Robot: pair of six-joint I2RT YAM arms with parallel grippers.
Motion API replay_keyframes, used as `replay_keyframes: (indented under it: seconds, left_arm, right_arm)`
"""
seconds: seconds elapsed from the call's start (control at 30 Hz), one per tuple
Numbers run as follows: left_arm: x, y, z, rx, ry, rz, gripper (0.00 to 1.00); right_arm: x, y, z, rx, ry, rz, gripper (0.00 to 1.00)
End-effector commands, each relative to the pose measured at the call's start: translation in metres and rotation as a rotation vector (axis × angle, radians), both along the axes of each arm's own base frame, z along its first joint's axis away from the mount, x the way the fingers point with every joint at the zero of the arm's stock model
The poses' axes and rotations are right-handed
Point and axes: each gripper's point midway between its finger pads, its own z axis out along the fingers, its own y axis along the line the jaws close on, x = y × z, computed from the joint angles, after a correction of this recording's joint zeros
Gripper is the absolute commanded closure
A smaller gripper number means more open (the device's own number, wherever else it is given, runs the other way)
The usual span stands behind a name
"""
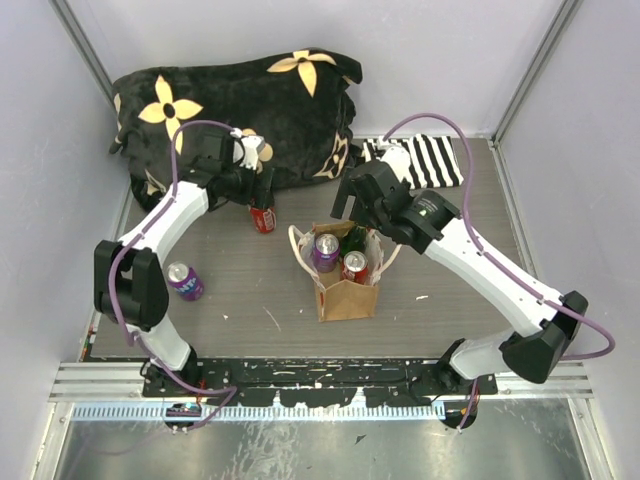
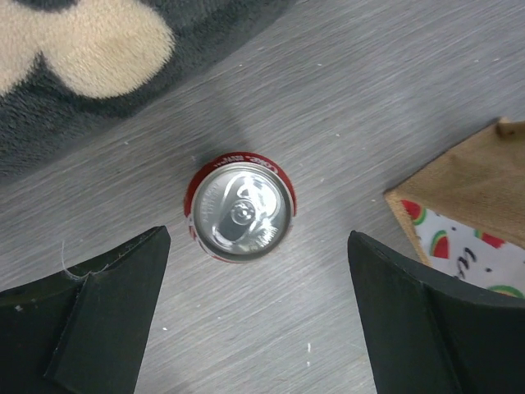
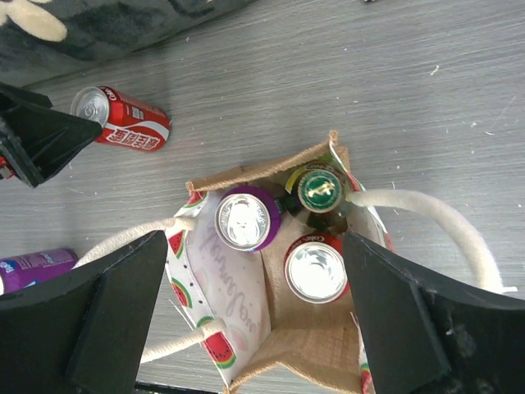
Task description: Place the beverage into the canvas bag
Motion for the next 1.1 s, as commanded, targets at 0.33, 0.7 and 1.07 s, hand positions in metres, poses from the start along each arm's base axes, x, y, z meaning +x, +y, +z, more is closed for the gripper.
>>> replay_keyframes:
  seconds: [0.33,0.7,1.07]
  left_arm:
    - [0.01,0.008,-0.037,0.108,0.039,-0.021,0.02]
    - [0.021,-0.005,-0.055,0.102,0.048,-0.035,0.24]
    - [0.017,-0.005,-0.011,0.091,-0.01,-0.039,1.0]
  right_arm:
    - [-0.015,-0.024,0.017,0.039,-0.046,-0.071,0.07]
    - [-0.022,-0.038,0.015,0.024,-0.043,-0.102,0.07]
    - [-0.028,-0.045,0.009,0.021,-0.035,-0.11,0.04]
